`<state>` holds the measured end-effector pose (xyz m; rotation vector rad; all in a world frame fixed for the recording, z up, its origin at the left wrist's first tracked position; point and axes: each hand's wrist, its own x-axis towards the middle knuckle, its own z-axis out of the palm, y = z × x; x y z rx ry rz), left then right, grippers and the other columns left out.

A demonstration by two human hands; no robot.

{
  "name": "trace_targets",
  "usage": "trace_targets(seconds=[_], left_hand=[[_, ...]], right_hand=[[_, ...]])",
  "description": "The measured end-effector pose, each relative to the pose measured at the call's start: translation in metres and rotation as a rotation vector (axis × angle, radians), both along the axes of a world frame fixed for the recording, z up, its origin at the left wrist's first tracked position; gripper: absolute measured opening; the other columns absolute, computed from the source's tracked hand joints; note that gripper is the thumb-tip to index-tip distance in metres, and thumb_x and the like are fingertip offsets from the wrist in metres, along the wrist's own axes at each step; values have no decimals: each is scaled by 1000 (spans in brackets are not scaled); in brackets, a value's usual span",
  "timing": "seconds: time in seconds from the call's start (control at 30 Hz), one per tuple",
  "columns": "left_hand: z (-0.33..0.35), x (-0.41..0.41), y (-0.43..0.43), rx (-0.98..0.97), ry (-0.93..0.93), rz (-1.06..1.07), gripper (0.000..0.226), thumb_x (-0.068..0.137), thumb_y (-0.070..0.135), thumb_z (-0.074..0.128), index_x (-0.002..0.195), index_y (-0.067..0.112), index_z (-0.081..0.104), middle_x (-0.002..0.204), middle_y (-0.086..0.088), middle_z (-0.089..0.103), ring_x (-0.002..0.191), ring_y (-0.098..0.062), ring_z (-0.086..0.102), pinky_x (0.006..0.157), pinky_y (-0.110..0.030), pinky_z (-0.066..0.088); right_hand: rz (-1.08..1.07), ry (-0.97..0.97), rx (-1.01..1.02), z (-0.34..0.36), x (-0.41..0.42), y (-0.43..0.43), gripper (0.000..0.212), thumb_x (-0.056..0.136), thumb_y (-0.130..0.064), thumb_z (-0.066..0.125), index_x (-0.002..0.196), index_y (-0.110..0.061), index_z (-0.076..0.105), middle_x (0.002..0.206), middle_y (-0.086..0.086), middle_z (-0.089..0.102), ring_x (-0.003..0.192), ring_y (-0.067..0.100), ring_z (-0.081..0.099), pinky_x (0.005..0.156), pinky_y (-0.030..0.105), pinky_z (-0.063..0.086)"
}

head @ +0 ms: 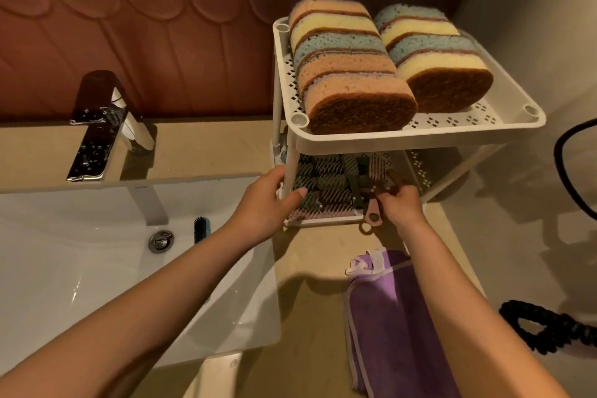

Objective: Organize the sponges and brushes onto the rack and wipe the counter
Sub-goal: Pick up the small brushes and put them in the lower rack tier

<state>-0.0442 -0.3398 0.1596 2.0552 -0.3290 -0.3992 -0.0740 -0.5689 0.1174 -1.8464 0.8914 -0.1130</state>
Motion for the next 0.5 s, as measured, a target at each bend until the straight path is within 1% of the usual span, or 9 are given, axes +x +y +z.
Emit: trace_targets(seconds=[0.03, 0.1, 0.2, 0.3, 0.37, 0.4, 0.43, 0.47, 0.5], left_hand=[[0, 1, 0, 22, -43, -22, 29, 92, 25, 55, 120, 19, 56, 118, -2, 63, 110, -19, 58, 94, -35, 47], [-3, 4, 1, 71, -111, -19, 24, 94, 27, 51, 115, 19, 60, 111, -2, 68, 102, -18, 62, 91, -41, 51], [-7, 3, 2, 81, -167, -2, 23, 95, 29, 50, 112, 20, 62, 108, -1, 69, 100, -17, 63, 87, -42, 52], [-11, 4, 3, 73, -169, -1, 23, 94, 30, 50, 111, 22, 63, 107, 1, 70, 100, -16, 63, 87, -42, 52], [-13, 6, 4, 76, -157, -14, 23, 94, 31, 50, 111, 23, 64, 106, 2, 70, 100, -16, 63, 87, -43, 52], [-14, 7, 5, 74, -152, -18, 24, 94, 31, 50, 111, 24, 64, 106, 2, 70, 100, -16, 63, 86, -43, 52], [-15, 8, 5, 70, -150, -20, 24, 94, 32, 51, 111, 24, 64, 106, 2, 70, 99, -16, 63, 86, -44, 52], [-15, 8, 5, 65, -150, -21, 24, 94, 32, 51, 111, 23, 64, 106, 2, 70, 99, -15, 63, 86, -44, 52], [-14, 8, 5, 62, -147, -19, 24, 93, 32, 51, 111, 22, 65, 105, 2, 71, 99, -15, 64, 87, -43, 52]], right_hand=[[21, -2, -22, -1, 6, -3, 39, 93, -7, 51, 131, -12, 50, 132, 13, 55, 123, 30, 49, 105, 40, 41], [79, 26, -104, -5, 19, -8, 40, 94, -11, 50, 134, -12, 47, 141, 11, 47, 131, 30, 41, 112, 36, 32], [162, 71, -210, -14, 32, -14, 42, 96, -21, 49, 136, -11, 45, 146, 10, 41, 135, 27, 35, 113, 33, 24], [215, 132, -222, -26, 38, -17, 44, 97, -21, 47, 139, -9, 40, 147, 5, 38, 139, 25, 29, 112, 26, 17], [222, 113, -188, -34, 42, -18, 42, 97, -15, 47, 138, -7, 43, 146, 9, 40, 137, 25, 33, 106, 19, 22], [218, 102, -172, -35, 42, -16, 41, 96, -11, 47, 136, -5, 45, 143, 11, 44, 135, 27, 36, 102, 16, 26], [215, 94, -198, -37, 41, -17, 39, 94, -8, 50, 133, -4, 48, 139, 13, 48, 132, 29, 40, 99, 16, 32], [220, 90, -215, -39, 39, -18, 39, 91, -8, 55, 130, -4, 52, 135, 14, 53, 129, 31, 45, 103, 23, 35], [219, 70, -242, -44, 38, -19, 39, 88, -9, 60, 126, -5, 55, 131, 16, 56, 125, 33, 48, 107, 33, 37]])
